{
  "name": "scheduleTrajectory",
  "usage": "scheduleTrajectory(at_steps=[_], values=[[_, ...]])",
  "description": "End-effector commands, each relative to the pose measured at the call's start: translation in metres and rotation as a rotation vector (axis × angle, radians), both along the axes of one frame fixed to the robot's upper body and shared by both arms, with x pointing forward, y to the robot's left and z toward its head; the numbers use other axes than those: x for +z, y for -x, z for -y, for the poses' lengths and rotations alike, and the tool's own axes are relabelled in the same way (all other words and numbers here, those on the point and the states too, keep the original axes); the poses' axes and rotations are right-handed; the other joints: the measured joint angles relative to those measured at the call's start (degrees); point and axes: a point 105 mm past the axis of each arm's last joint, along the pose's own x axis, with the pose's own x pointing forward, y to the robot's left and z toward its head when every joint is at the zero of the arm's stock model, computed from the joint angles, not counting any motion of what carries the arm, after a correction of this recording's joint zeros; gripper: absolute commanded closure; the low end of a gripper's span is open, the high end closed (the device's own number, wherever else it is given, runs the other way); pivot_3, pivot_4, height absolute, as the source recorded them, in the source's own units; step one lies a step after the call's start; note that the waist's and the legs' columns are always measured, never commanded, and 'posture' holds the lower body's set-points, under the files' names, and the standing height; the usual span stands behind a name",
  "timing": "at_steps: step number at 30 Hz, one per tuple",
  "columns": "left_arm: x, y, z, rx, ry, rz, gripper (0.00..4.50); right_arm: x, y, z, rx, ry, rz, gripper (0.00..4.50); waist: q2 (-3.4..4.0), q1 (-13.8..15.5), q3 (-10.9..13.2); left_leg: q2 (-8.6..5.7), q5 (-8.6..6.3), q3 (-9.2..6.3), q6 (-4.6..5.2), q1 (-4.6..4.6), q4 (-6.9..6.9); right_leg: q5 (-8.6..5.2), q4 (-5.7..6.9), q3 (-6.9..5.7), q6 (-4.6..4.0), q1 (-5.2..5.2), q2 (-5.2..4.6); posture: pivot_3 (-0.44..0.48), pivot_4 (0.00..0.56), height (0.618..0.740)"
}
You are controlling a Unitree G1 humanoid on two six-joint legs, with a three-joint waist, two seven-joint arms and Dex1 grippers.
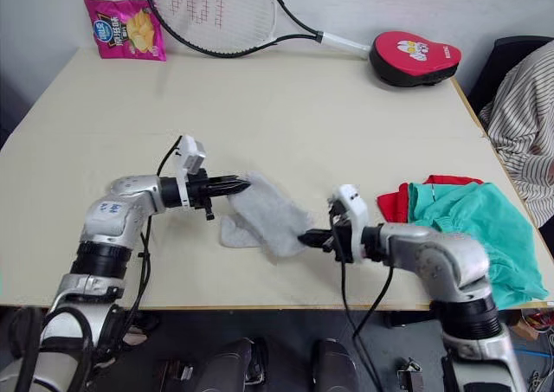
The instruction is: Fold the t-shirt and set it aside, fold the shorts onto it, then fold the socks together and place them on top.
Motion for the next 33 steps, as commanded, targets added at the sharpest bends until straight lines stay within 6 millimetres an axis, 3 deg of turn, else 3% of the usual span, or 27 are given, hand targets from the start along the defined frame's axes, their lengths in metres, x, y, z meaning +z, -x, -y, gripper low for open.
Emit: scheduleTrajectory(at_steps=[1, 10, 14, 26, 33], values=[[0.014, 0.017, -0.013, 0.104, 0.034, 0.059, 4.47, 0.021, -0.013, 0.007, 0.017, -0.016, 0.044, 4.5, 0.01, -0.22, 0.01, 0.0, -0.01, 0.0, 0.01, 0.0, 0.01, 0.0, 0.0, 0.0, 0.0, 0.0, 0.0, 0.0, 0.15, 0.74], [-0.002, 0.047, -0.002, 0.277, 0.119, 0.037, 4.47, 0.019, -0.042, 0.014, 0.034, 0.068, 0.081, 4.5, 0.01, -0.04, 0.01, -0.05, -0.16, -0.01, -0.18, 0.0, 0.02, 0.02, -0.11, -0.01, 0.03, 0.07, -0.04, 0.0, 0.15, 0.74], [-0.027, 0.057, 0.0, 0.36, 0.134, -0.034, 4.47, 0.015, -0.047, 0.014, 0.049, 0.089, 0.059, 4.5, 0.01, 0.12, 0.01, -0.04, -0.15, 0.02, -0.18, 0.02, 0.02, 0.02, -0.12, 0.0, 0.03, 0.08, -0.03, 0.0, 0.15, 0.74], [-0.04, 0.066, 0.002, 0.422, 0.167, -0.038, 4.47, 0.017, -0.036, 0.002, 0.12, 0.058, -0.081, 4.5, 0.02, 0.6, 0.01, -0.01, -0.22, 0.02, -0.24, 0.0, 0.0, 0.02, -0.2, 0.0, 0.03, 0.05, -0.03, 0.0, 0.15, 0.74], [-0.051, 0.067, 0.004, 0.393, 0.122, -0.041, 4.47, 0.005, -0.034, 0.001, 0.098, 0.094, -0.121, 4.5, 0.04, 0.58, 0.02, -0.01, -0.27, 0.02, -0.28, 0.0, -0.07, 0.02, -0.27, 0.03, 0.03, 0.01, -0.04, 0.0, 0.15, 0.74]])
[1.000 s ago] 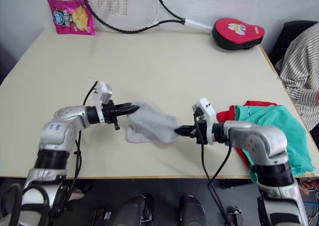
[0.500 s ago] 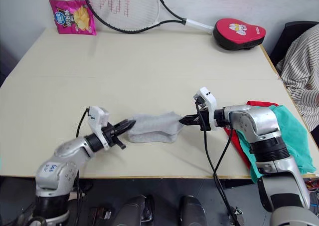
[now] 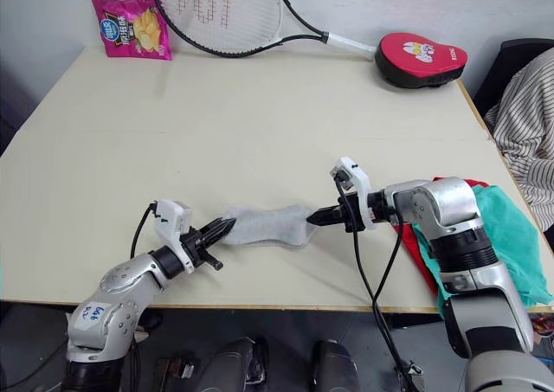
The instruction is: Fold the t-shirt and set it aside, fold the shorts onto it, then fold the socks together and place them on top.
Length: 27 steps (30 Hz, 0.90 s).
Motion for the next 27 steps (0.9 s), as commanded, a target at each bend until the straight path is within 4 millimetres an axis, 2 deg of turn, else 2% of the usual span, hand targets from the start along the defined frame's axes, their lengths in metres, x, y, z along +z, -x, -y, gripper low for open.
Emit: scheduleTrajectory(at_steps=[1, 17, 20, 23, 26, 27], values=[[0.0, 0.002, 0.002, -0.019, -0.024, 0.026, 4.47, 0.004, -0.001, -0.003, 0.0, -0.002, 0.03, 4.5, 0.0, 0.0, 0.0, 0.0, -0.01, 0.0, -0.01, 0.0, -0.01, 0.0, -0.01, 0.0, 0.0, 0.0, 0.0, 0.0, 0.15, 0.74], [0.001, 0.002, -0.005, 0.011, -0.01, 0.081, 4.47, 0.005, -0.008, -0.007, 0.003, -0.017, 0.093, 4.5, 0.03, -0.05, 0.02, 0.0, -0.01, 0.04, -0.02, -0.01, -0.18, 0.0, -0.09, 0.02, 0.0, -0.06, 0.0, 0.0, 0.15, 0.74], [0.0, 0.001, -0.008, 0.032, 0.0, 0.086, 3.77, 0.008, -0.015, -0.008, -0.023, -0.04, 0.128, 4.5, 0.03, -0.11, 0.02, 0.0, 0.0, 0.05, -0.02, -0.01, -0.24, 0.0, -0.12, 0.03, 0.0, -0.07, 0.0, 0.0, 0.15, 0.74], [0.003, 0.003, -0.012, 0.037, 0.012, 0.115, 2.86, 0.011, -0.016, -0.002, -0.037, -0.049, 0.159, 3.84, 0.06, -0.07, 0.04, -0.01, 0.01, 0.05, -0.05, -0.01, -0.29, 0.0, -0.1, 0.02, 0.0, -0.1, 0.01, 0.0, 0.15, 0.74], [0.014, 0.004, -0.026, 0.061, 0.035, 0.176, 1.94, 0.02, -0.018, 0.01, -0.054, -0.065, 0.262, 2.82, 0.06, 0.1, 0.04, -0.01, 0.02, 0.06, -0.05, -0.02, -0.36, 0.0, -0.18, 0.01, 0.0, -0.1, 0.01, 0.0, 0.15, 0.74], [0.017, 0.005, -0.032, 0.068, 0.041, 0.193, 1.94, 0.023, -0.019, 0.014, -0.065, -0.072, 0.298, 2.48, 0.06, 0.11, 0.04, -0.02, 0.02, 0.06, -0.05, -0.02, -0.39, 0.0, -0.22, 0.0, 0.0, -0.1, 0.01, 0.0, 0.15, 0.74]])
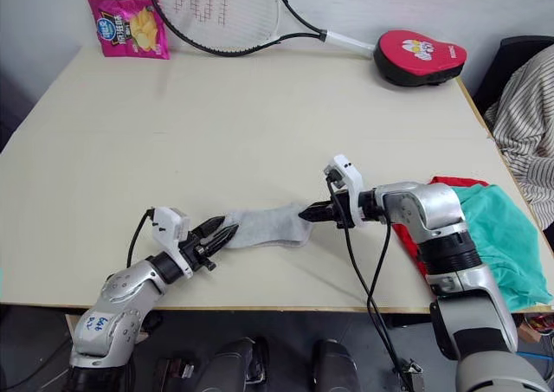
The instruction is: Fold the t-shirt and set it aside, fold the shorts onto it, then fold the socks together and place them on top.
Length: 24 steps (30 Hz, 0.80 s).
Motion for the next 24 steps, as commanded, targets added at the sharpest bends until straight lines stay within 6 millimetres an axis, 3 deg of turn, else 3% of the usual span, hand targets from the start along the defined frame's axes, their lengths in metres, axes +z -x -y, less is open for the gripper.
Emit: scheduleTrajectory(at_steps=[1, 4, 6, 8, 10, 12, 13, 16, 20, 24], values=[[0.024, 0.002, -0.025, 0.021, 0.02, 0.118, 1.94, 0.028, -0.002, 0.018, -0.023, -0.052, 0.169, 2.16, 0.0, 0.0, 0.0, 0.0, 0.0, 0.0, 0.0, 0.0, -0.03, 0.0, -0.04, -0.01, 0.0, 0.01, 0.0, 0.0, 0.15, 0.74], [0.037, 0.004, -0.039, -0.03, -0.029, 0.176, 2.13, 0.042, 0.012, 0.02, 0.065, -0.101, 0.269, 2.13, 0.04, -0.05, 0.02, -0.01, 0.01, 0.01, -0.01, 0.0, -0.13, 0.0, -0.12, -0.04, 0.0, 0.01, 0.01, 0.0, 0.15, 0.74], [0.049, 0.008, -0.035, -0.138, -0.058, 0.216, 2.61, 0.05, 0.026, 0.009, 0.146, -0.151, 0.345, 2.6, 0.06, -0.05, 0.04, 0.0, 0.03, 0.02, -0.05, 0.0, -0.23, 0.0, -0.18, -0.05, 0.0, 0.01, 0.04, 0.0, 0.15, 0.74], [0.056, 0.01, -0.023, -0.25, -0.101, 0.243, 3.12, 0.049, 0.035, -0.008, 0.195, -0.176, 0.428, 3.07, 0.07, -0.15, 0.04, 0.0, 0.04, 0.02, -0.06, 0.02, -0.3, 0.0, -0.25, -0.05, 0.0, 0.03, 0.06, 0.0, 0.15, 0.74], [0.059, 0.008, -0.007, -0.331, -0.124, 0.255, 3.79, 0.043, 0.038, -0.028, 0.192, -0.198, 0.497, 3.81, 0.08, -0.23, 0.04, 0.01, 0.06, 0.03, -0.1, 0.06, -0.33, 0.0, -0.26, -0.04, 0.0, 0.04, 0.09, 0.0, 0.15, 0.74], [0.053, 0.005, 0.012, -0.401, -0.15, 0.244, 4.34, 0.029, 0.037, -0.045, 0.161, -0.179, 0.561, 4.44, 0.08, -0.18, 0.04, 0.0, 0.1, 0.04, -0.16, 0.1, -0.37, 0.0, -0.25, -0.04, 0.0, 0.07, 0.11, 0.0, 0.15, 0.74], [0.047, 0.002, 0.02, -0.415, -0.172, 0.229, 4.46, 0.02, 0.037, -0.052, 0.153, -0.148, 0.596, 4.49, 0.08, -0.19, 0.04, -0.01, 0.12, 0.05, -0.19, 0.1, -0.38, 0.0, -0.23, -0.05, 0.0, 0.07, 0.12, 0.0, 0.15, 0.74], [0.029, -0.005, 0.031, -0.417, -0.21, 0.173, 4.46, -0.005, 0.034, -0.065, 0.111, -0.097, 0.654, 4.49, 0.08, -0.19, 0.04, -0.07, 0.17, 0.13, -0.19, 0.08, -0.4, 0.0, 0.08, -0.04, 0.01, 0.02, 0.13, 0.0, 0.15, 0.74], [-0.003, -0.012, 0.03, -0.361, -0.278, 0.062, 4.46, -0.039, 0.027, -0.063, 0.064, -0.021, 0.667, 4.49, 0.07, -0.26, 0.04, -0.09, 0.28, 0.17, -0.14, 0.11, -0.38, 0.0, 0.17, -0.03, 0.01, 0.0, 0.14, 0.0, 0.15, 0.74], [-0.023, -0.028, 0.012, -0.191, -0.323, 0.0, 4.46, -0.06, 0.015, -0.036, -0.031, 0.053, 0.676, 4.49, 0.07, -0.25, 0.04, -0.07, 0.41, 0.14, -0.25, 0.23, -0.38, 0.0, 0.18, 0.05, 0.01, -0.03, 0.1, 0.0, 0.15, 0.74]])
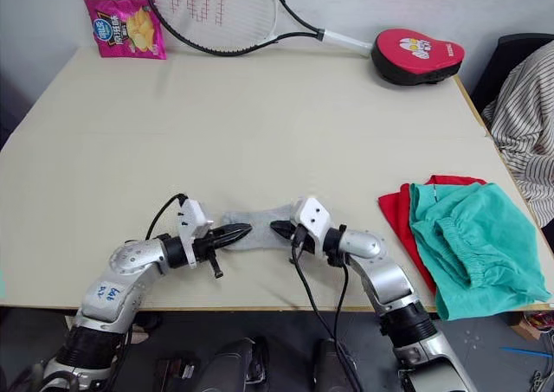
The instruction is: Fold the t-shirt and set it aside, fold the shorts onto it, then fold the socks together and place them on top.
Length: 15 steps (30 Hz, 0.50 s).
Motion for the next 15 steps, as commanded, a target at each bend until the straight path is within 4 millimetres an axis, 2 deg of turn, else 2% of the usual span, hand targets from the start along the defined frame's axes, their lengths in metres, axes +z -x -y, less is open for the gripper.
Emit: scheduleTrajectory(at_steps=[1, 3, 5, 6, 9, 13, 15], values=[[-0.01, -0.01, -0.015, 0.126, -0.043, -0.001, 4.46, -0.008, -0.01, 0.024, -0.097, 0.009, 0.017, 4.49, -0.01, 0.02, -0.01, 0.02, 0.03, -0.04, -0.04, 0.07, 0.0, 0.0, 0.01, -0.02, 0.0, 0.07, 0.0, 0.0, 0.15, 0.74], [-0.004, -0.007, -0.016, 0.12, 0.027, -0.012, 4.46, -0.006, -0.011, 0.038, -0.145, -0.039, -0.021, 4.49, 0.0, 0.04, -0.01, 0.04, 0.06, -0.07, -0.1, 0.26, -0.04, 0.01, 0.03, 0.01, -0.02, 0.19, -0.02, 0.0, 0.15, 0.74], [0.014, 0.0, -0.016, 0.071, 0.171, -0.018, 4.46, 0.001, -0.01, 0.052, -0.181, -0.072, -0.032, 4.49, -0.01, 0.07, -0.01, 0.07, 0.05, -0.08, -0.11, 0.47, -0.15, -0.01, -0.02, 0.05, -0.05, 0.39, -0.04, 0.0, 0.15, 0.74], [0.02, 0.006, -0.015, 0.022, 0.186, -0.008, 4.46, 0.007, -0.008, 0.053, -0.172, -0.094, -0.027, 4.49, -0.01, 0.06, 0.0, 0.08, 0.04, -0.09, -0.11, 0.51, -0.19, -0.01, -0.04, 0.05, -0.07, 0.42, -0.05, 0.0, 0.15, 0.74], [0.033, 0.013, -0.019, -0.029, 0.211, 0.03, 4.46, 0.026, -0.001, 0.044, -0.085, -0.14, 0.003, 4.49, 0.02, 0.04, 0.01, 0.08, 0.02, -0.09, -0.14, 0.5, -0.24, -0.06, -0.06, 0.05, -0.14, 0.38, -0.06, 0.0, 0.15, 0.74], [0.064, 0.02, -0.033, -0.042, 0.366, 0.028, 4.46, 0.051, 0.001, 0.03, 0.022, -0.156, 0.068, 4.49, 0.08, -0.47, 0.05, 0.11, 0.02, -0.08, -0.14, 0.47, -0.25, -0.07, -0.05, 0.04, -0.16, 0.33, -0.05, 0.0, 0.15, 0.74], [0.075, 0.029, -0.04, -0.081, 0.402, -0.03, 4.08, 0.054, -0.002, 0.022, 0.056, -0.121, 0.093, 4.5, 0.08, -0.73, 0.05, 0.12, 0.03, -0.09, -0.15, 0.48, -0.25, -0.07, -0.03, 0.02, -0.16, 0.34, -0.04, 0.0, 0.15, 0.74]])
